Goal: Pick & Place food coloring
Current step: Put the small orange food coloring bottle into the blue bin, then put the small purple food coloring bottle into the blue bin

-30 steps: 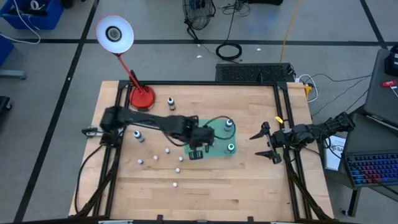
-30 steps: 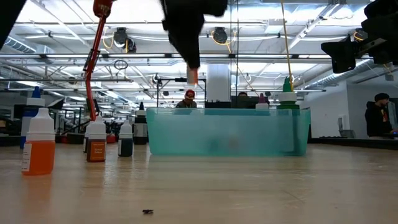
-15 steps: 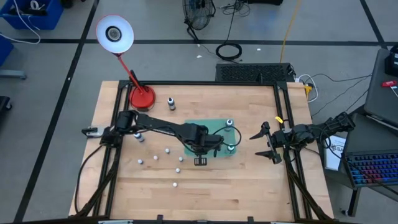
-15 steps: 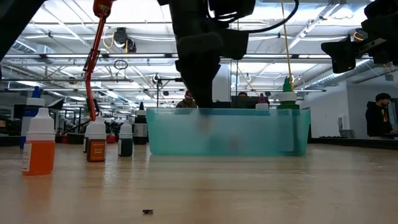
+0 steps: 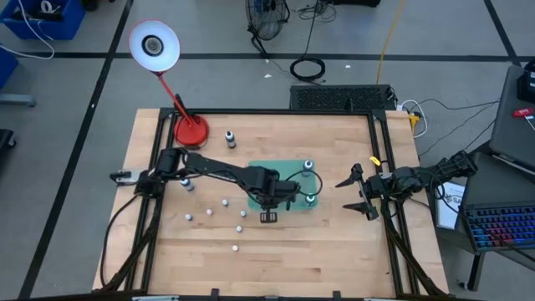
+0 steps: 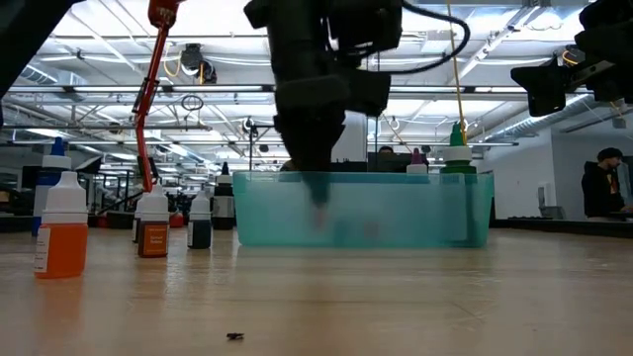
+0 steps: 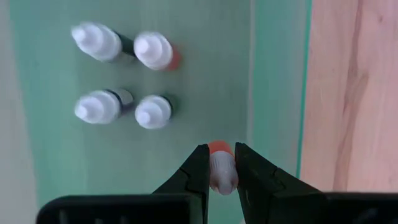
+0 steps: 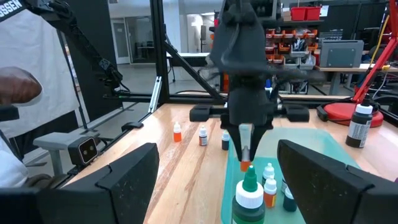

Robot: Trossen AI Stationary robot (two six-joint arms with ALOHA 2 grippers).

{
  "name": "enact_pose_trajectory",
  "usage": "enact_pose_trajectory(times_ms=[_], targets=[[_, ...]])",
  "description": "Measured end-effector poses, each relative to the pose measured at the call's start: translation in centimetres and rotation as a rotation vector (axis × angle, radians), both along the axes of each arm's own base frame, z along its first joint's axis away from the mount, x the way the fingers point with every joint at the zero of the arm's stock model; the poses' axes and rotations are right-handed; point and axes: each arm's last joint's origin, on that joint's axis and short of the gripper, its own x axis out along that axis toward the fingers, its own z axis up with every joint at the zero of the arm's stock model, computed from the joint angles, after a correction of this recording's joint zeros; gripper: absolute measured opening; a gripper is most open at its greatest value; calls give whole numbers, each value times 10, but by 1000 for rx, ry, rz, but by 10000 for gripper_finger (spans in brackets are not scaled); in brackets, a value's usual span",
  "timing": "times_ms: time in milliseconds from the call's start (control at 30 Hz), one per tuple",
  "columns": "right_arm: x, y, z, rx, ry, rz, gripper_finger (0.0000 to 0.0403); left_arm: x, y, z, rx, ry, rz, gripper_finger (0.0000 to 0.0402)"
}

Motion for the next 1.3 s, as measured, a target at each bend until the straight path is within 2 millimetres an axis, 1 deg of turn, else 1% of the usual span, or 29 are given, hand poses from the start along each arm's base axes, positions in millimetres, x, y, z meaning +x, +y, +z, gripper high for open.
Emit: enact_pose_trajectory(times_ms=[133, 333, 533, 767, 967, 1033, 1133, 1233, 1300], targets=[[0, 0, 0, 0, 0, 0, 313, -1, 1, -5, 6, -4, 1, 54], [0, 0, 0, 0, 0, 0, 315, 0, 10, -6, 5, -7, 36, 54], [0, 0, 0, 0, 0, 0, 315, 0, 10, -12, -7, -21, 46, 57], [0, 0, 0, 0, 0, 0, 313, 0, 10, -12, -12, -21, 68, 154], [0, 0, 0, 0, 0, 0, 315, -1, 10, -10, -12, -16, 73, 200], [0, 0, 0, 0, 0, 0, 313, -4, 9, -2, -15, -23, 72, 210], [0, 0, 0, 0, 0, 0, 314, -11, 8, 20, -19, -58, 68, 220], [0, 0, 0, 0, 0, 0, 314, -23, 2, 48, -18, -100, 55, 226], [0, 0, 0, 0, 0, 0, 313, -34, -5, 71, -23, -135, 39, 226]])
